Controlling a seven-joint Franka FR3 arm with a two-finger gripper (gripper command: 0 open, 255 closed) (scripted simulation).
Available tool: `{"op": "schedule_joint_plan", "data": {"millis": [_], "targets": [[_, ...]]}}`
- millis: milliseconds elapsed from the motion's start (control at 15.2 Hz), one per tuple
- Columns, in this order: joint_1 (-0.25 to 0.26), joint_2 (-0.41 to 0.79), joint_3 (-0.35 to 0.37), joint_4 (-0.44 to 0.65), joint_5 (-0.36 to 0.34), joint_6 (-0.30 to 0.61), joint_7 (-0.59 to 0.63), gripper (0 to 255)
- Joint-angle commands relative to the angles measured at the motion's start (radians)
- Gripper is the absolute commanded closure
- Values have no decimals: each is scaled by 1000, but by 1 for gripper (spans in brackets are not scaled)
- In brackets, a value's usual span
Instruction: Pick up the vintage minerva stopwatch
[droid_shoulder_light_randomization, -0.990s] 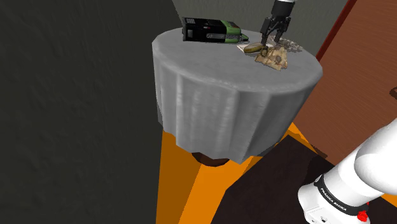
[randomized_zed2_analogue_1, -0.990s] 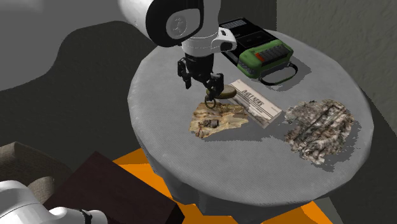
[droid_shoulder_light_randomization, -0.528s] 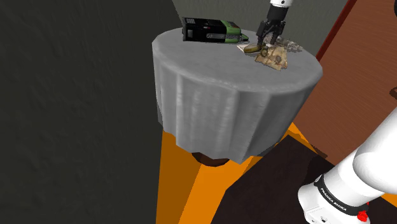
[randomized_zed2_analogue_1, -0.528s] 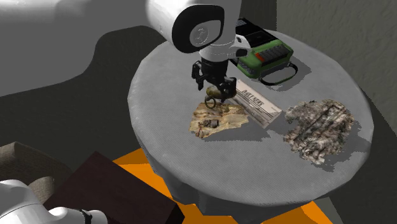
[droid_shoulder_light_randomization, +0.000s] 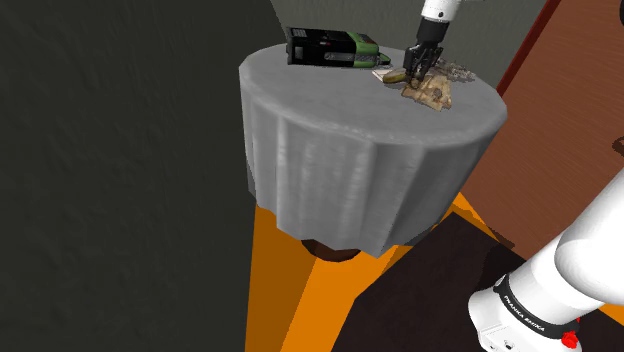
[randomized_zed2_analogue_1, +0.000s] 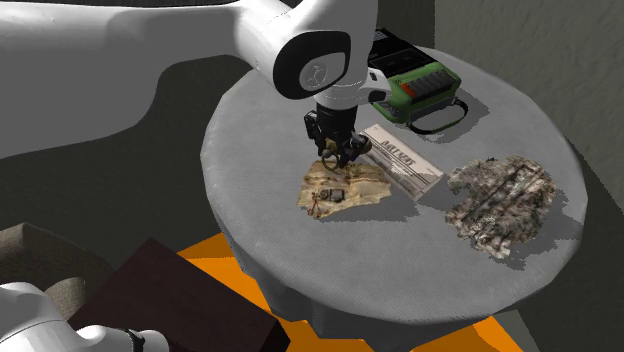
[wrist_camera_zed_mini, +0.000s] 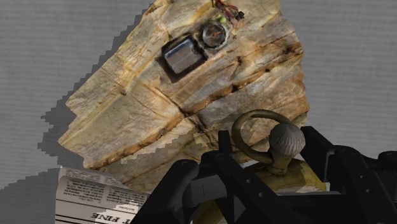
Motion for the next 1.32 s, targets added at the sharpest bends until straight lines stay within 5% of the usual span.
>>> {"op": "schedule_joint_plan", "data": {"millis": [0,396,1254], "targets": [[0,0,0,-1,0,1,0,255],[0,0,0,-1,0,1,0,255],[-7,17,-3,197,4,-180,0,255]]}}
